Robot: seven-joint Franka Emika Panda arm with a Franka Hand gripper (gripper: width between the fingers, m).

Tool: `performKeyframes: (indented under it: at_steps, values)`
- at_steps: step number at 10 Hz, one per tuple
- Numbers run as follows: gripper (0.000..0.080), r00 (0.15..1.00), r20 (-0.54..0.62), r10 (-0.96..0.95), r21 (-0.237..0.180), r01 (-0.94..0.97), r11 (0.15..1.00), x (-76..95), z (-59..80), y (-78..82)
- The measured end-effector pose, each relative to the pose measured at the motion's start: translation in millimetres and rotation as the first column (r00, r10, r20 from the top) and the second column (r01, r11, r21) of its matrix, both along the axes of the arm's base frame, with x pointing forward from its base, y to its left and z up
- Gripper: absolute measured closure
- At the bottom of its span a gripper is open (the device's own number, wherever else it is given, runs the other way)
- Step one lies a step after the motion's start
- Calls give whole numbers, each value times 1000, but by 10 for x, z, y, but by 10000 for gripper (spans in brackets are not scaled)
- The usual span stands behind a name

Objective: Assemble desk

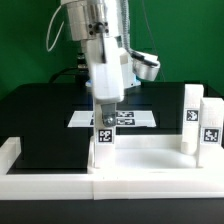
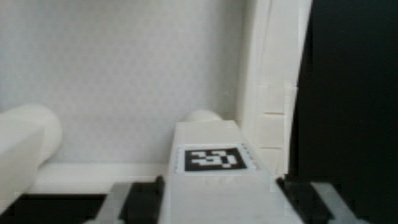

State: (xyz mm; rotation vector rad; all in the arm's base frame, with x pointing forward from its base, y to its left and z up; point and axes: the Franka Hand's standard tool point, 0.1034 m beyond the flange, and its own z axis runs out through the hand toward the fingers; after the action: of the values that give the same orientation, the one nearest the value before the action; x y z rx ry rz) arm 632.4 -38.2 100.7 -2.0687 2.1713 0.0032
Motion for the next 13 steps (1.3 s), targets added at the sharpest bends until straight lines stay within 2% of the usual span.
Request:
performKeyframes:
  at_steps: [1, 6, 8, 9, 10, 11, 13]
  values:
    - [506, 1000, -5, -15, -13, 15, 1000, -1, 2, 2]
    - [505, 956, -40, -291, 13, 292, 956, -31, -29, -74]
    - [499, 959, -37, -280, 12, 280, 960, -29, -31, -67]
    - [276, 960, -37, -279, 12, 280, 960, -29, -32, -66]
    - [276, 961, -33, -276, 16, 277, 961, -21, -7, -59]
    - [170, 964, -20, -265, 25, 266, 964, -4, 86, -46]
    - [155, 974, 27, -227, 58, 225, 973, 19, 480, -22]
